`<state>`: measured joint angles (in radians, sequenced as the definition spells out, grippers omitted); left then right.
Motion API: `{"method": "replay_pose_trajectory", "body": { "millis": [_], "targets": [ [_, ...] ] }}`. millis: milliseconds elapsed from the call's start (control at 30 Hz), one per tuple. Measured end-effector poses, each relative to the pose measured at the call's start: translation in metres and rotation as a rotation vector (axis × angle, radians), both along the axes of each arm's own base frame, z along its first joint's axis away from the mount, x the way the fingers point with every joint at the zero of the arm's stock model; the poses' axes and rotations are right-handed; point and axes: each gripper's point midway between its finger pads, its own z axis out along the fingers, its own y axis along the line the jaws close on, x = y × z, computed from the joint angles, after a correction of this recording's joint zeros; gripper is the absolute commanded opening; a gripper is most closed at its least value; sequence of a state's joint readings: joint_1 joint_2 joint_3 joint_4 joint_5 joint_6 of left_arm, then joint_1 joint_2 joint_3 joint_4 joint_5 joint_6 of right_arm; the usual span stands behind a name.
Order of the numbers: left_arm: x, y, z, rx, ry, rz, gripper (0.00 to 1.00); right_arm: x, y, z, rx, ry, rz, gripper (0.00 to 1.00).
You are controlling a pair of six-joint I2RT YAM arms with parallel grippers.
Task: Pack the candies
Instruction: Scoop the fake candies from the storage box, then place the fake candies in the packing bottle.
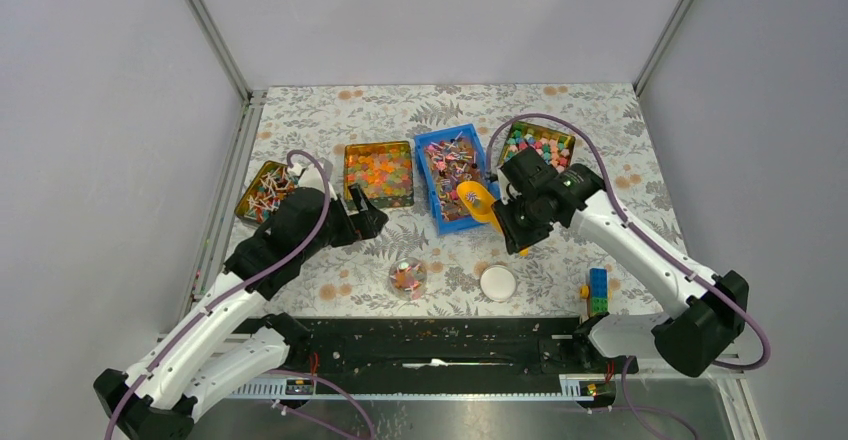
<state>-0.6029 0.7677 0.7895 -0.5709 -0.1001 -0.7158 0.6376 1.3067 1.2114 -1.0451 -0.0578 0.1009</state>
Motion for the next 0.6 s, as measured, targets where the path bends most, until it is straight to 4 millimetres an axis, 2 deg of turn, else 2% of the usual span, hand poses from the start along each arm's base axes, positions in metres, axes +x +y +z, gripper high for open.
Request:
{"method": "replay_pose_trajectory", "body": {
  "millis": [167,600],
  "targets": [
    [-0.001,-0.002,-0.003,-0.005,0.004,-0.010,0.99,-0.016,0.002,0.007,0.003,0.017,0.052,0.00],
    [-0.002,-0.003,-0.005,-0.007,0.010,-0.019,0.99,-0.072,0.029,0.014,-0.005,0.078,0.301,0.00]
  ]
}}
